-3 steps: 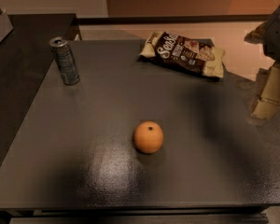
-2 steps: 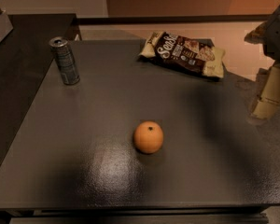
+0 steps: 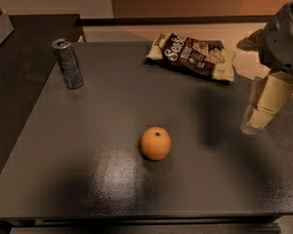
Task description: Move orange near redbull can
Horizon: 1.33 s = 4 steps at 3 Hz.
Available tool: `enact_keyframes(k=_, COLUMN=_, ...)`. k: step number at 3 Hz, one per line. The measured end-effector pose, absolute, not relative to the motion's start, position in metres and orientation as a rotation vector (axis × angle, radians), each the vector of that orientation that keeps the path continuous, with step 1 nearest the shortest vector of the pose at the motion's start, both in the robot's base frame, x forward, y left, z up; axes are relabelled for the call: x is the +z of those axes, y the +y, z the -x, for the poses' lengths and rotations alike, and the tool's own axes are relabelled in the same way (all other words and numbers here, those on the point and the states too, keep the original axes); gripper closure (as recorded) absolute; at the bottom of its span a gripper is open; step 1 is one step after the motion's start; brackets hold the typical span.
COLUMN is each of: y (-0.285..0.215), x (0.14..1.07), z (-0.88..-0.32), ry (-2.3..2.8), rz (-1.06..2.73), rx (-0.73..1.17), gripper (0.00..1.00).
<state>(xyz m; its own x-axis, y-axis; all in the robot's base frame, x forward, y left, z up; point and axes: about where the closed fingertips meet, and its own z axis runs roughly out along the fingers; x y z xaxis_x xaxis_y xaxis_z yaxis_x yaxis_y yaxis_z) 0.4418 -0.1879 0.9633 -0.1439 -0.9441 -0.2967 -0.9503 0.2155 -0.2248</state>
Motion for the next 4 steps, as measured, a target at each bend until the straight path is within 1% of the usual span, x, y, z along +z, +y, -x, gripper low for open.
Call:
enact_keyframes(k=2, y=-0.12, x=0.928, z=-0.428, ry=1.946, rz=1.883, rx=0.199, gripper=0.0)
enact_keyframes(k=4, y=-0.072, x=0.89, z=-0.415, ry=1.852, rz=1.95, rx=0.297, gripper=0.0)
